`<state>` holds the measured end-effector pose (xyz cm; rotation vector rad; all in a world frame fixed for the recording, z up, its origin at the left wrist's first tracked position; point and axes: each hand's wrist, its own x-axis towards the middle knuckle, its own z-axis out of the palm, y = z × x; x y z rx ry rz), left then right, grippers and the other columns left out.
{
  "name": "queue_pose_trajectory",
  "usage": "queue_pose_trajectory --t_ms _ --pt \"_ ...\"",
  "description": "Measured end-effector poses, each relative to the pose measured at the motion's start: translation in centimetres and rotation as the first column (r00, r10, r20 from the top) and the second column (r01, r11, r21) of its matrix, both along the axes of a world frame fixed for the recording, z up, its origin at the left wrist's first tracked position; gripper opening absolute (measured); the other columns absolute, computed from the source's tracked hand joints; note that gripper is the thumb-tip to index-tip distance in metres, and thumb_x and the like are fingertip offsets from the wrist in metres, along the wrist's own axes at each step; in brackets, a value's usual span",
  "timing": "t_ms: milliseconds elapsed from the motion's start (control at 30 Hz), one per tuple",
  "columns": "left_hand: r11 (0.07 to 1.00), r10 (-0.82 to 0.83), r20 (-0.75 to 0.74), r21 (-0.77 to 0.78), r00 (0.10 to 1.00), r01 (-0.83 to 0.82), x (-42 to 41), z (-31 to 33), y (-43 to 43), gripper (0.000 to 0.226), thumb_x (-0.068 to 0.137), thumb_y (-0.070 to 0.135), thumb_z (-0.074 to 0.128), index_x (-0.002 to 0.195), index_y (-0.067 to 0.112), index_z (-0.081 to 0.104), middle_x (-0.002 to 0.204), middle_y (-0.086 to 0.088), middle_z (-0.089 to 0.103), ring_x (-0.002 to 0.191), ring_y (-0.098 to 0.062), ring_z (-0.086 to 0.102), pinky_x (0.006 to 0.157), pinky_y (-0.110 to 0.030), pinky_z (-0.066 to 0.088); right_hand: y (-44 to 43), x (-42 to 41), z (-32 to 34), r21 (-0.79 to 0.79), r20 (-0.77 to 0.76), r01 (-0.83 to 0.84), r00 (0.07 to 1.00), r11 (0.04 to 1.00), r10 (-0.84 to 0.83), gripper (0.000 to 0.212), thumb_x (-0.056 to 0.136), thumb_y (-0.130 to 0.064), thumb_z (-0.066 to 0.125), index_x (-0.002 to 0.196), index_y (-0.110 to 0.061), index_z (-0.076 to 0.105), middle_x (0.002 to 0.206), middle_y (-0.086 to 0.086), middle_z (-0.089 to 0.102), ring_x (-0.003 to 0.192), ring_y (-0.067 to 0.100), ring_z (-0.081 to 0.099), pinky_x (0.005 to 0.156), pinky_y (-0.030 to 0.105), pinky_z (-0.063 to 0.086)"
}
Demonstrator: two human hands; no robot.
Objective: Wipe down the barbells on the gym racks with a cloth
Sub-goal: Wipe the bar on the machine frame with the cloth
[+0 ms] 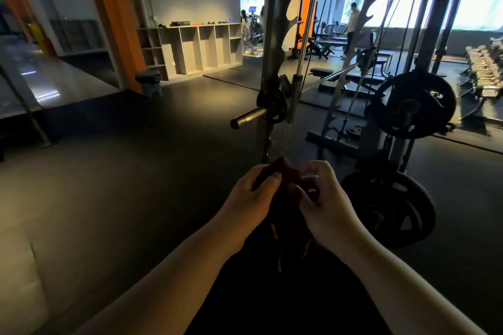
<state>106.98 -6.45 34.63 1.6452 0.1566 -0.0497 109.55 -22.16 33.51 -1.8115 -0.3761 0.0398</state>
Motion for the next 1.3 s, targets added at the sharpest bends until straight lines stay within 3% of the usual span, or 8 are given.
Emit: queue_pose_trajectory --t_ms 233,333,433,533,633,833,1033,1300 --pt "0.993 0.122 -0.005 -0.001 0.993 -0.122 9.3 -2.0 0.4 0.023 0.098 0.027 0.063 0.122 0.026 0.063 0.111 -0.002 0.074 0.102 -0.017 0.073 0.095 -0.047 0.058 0.4 9.7 -2.0 0.157 0.031 0.130 0.990 0.979 -0.137 0.030 0.104 -0.020 0.057 0.099 -0.048 0.051 0.108 -0.002 0.066 0.080 0.013 0.073 0.056 0.026 0.059" --pt "0.975 0.221 0.021 0.008 0.975 -0.221 13.2 -2.0 0.3 0.019 0.100 0.025 0.061 0.117 0.024 0.067 0.106 -0.001 0.076 0.100 -0.018 0.073 0.093 -0.046 0.059 0.8 13.5 -3.0 -0.064 0.012 -0.016 1.000 0.998 0.017 0.024 0.104 -0.027 0.057 0.117 -0.046 0.053 0.133 -0.007 0.043 0.115 0.014 0.060 0.070 0.014 0.056" --pt "0.958 0.279 0.036 0.052 0.960 -0.281 16.6 -2.0 0.0 0.016 0.100 0.028 0.062 0.114 0.026 0.069 0.106 0.001 0.075 0.100 -0.016 0.072 0.092 -0.044 0.059 1.1 17.2 -3.7 -0.198 -0.074 -0.181 0.983 0.963 0.170 0.056 0.099 -0.043 0.062 0.149 -0.046 0.037 0.143 -0.014 0.023 0.125 0.011 0.046 0.086 0.016 0.054" --pt "0.955 0.292 0.011 0.055 0.957 -0.292 19.0 -2.7 0.2 0.017 0.101 0.029 0.059 0.112 0.028 0.071 0.107 0.002 0.075 0.104 -0.016 0.070 0.097 -0.043 0.056 1.7 20.3 -4.4 -0.170 -0.052 -0.275 0.961 0.946 0.270 0.064 0.102 -0.023 0.061 0.156 -0.036 0.031 0.140 -0.012 0.036 0.107 0.000 0.053 0.078 0.004 0.048" --pt "0.953 0.299 -0.035 0.057 0.954 -0.297 21.3 -3.5 0.9 0.023 0.103 0.024 0.053 0.110 0.030 0.074 0.104 0.004 0.075 0.103 -0.014 0.070 0.099 -0.041 0.055 2.8 23.3 -5.6 -0.047 -0.064 -0.313 0.949 0.949 0.309 0.048 0.103 -0.009 0.055 0.136 -0.044 0.050 0.129 -0.015 0.059 0.112 0.001 0.062 0.098 0.021 0.052" --pt "0.941 0.312 -0.024 0.147 0.950 -0.305 27.4 -6.7 3.3 0.027 0.103 0.019 0.054 0.117 0.035 0.070 0.108 0.006 0.072 0.107 -0.026 0.068 0.096 -0.044 0.055 5.8 30.5 -8.0 -0.116 -0.199 -0.248 0.954 0.962 0.222 0.037 0.104 -0.013 0.055 0.140 -0.025 0.053 0.107 -0.006 0.065 0.089 0.009 0.068 0.063 0.014 0.049" --pt "0.888 0.261 0.130 0.358 0.957 -0.290 35.6 -10.4 9.4 0.031 0.102 0.015 0.056 0.128 0.029 0.064 0.127 0.015 0.055 0.112 0.004 0.056 0.091 -0.013 0.049 11.3 38.7 -9.9 -0.233 -0.211 -0.291 0.947 0.928 0.244 0.040 0.102 -0.018 0.061 0.141 -0.025 0.052 0.104 -0.005 0.065 0.076 0.004 0.068 0.056 0.012 0.048" --pt "0.782 0.310 0.230 0.490 0.923 -0.385 46.4 -13.0 17.3 0.042 0.104 0.020 0.050 0.146 0.022 0.051 0.151 0.008 0.042 0.137 -0.004 0.038 0.105 -0.014 0.038 19.5 50.8 -9.8 -0.244 0.007 -0.004 1.000 0.970 0.005 0.035 0.108 -0.026 0.049 0.143 -0.024 0.051 0.123 -0.003 0.058 0.091 0.000 0.057 0.063 0.010 0.046"
